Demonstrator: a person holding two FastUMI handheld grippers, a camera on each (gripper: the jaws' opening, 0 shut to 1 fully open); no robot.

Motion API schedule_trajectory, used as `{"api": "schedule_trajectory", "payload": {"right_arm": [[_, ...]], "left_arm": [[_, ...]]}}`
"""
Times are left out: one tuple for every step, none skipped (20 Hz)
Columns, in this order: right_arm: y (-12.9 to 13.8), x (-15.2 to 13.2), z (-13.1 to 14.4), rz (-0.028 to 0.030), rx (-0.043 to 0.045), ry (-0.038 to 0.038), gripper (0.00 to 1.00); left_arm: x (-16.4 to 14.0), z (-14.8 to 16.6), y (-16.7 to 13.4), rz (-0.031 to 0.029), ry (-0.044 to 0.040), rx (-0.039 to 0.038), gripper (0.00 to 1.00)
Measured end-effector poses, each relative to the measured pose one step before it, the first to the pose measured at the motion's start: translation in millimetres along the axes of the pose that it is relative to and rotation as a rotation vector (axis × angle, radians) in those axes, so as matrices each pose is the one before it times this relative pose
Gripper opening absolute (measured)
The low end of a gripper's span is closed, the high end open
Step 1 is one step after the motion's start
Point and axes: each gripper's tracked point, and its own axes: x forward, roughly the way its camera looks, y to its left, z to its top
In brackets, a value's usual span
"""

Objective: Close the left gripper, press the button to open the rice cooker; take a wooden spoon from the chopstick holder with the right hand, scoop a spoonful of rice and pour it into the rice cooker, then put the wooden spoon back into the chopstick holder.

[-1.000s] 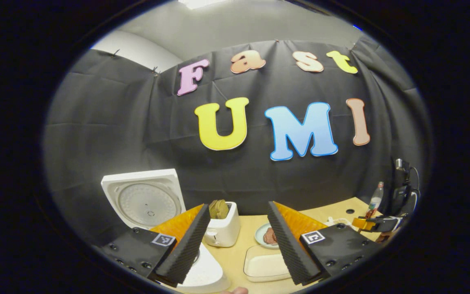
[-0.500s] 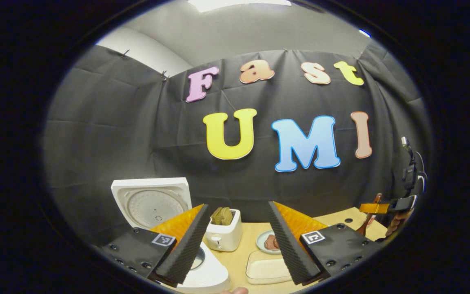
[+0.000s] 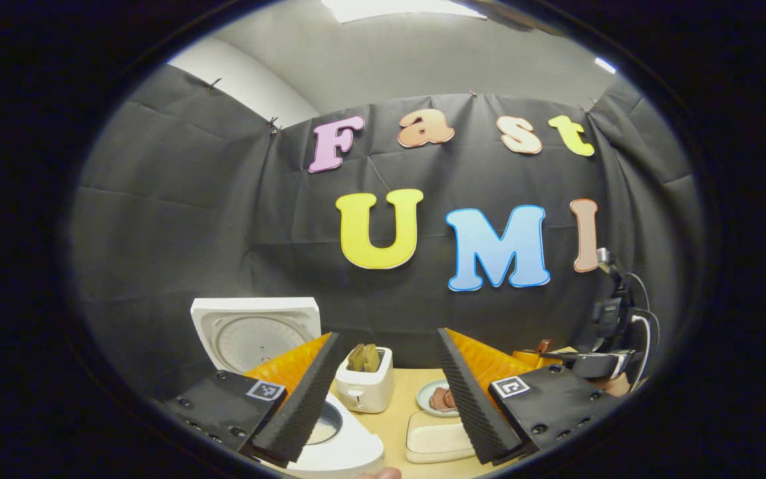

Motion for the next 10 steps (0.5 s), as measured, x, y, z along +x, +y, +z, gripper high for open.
{"api": "schedule_trajectory", "payload": {"right_arm": [[4.39, 5.66, -6.93, 0.00339, 0.00469, 0.01036, 0.13], [4.66, 7.34, -8.34, 0.00397, 0.00065, 0.01506, 0.13], [2.39, 8.35, -10.33, -0.00106, -0.00802, 0.0137, 0.13], [2.45, 8.59, -8.96, -0.00399, -0.01034, 0.01501, 0.13], [3.73, 6.98, -9.44, -0.00176, -0.00827, 0.01259, 0.13], [3.01, 7.23, -8.52, -0.00386, -0.00411, 0.01417, 0.13], [0.3, 7.66, -10.18, -0.00835, -0.00336, 0.01442, 0.13], [2.01, 6.22, -8.18, -0.00658, 0.0028, 0.01697, 0.13], [1.87, 7.5, -8.62, -0.00619, 0.00138, 0.01135, 0.13], [2.57, 6.38, -6.47, -0.00388, -0.00524, 0.01076, 0.13]], "left_arm": [[-0.71, 0.6, 5.14, -0.00183, -0.0037, 0.00359, 0.92], [-1.27, 0.68, 3.02, -0.00026, 0.00121, -0.00292, 0.92], [-0.96, -2.8, 3.61, 0.00115, 0.00144, -0.00715, 0.92], [-0.52, -2.05, 3.04, 0.0006, 0.00335, -0.00777, 0.97], [-0.02, -3.12, 1.31, -0.00061, 0.00461, -0.00441, 0.92], [-0.68, -3.4, 2.5, 0.00003, 0.00612, 0.00005, 0.92], [-0.08, -3.18, 2.44, -0.00187, 0.00487, 0.00194, 0.92], [-0.37, -1.44, 1.95, -0.00191, 0.00264, 0.00345, 0.92], [-0.45, -1.14, 2.1, -0.00194, -0.00119, 0.00493, 0.96], [-0.16, 0.25, 2.64, -0.00169, 0.00064, 0.0047, 1.0]]}}
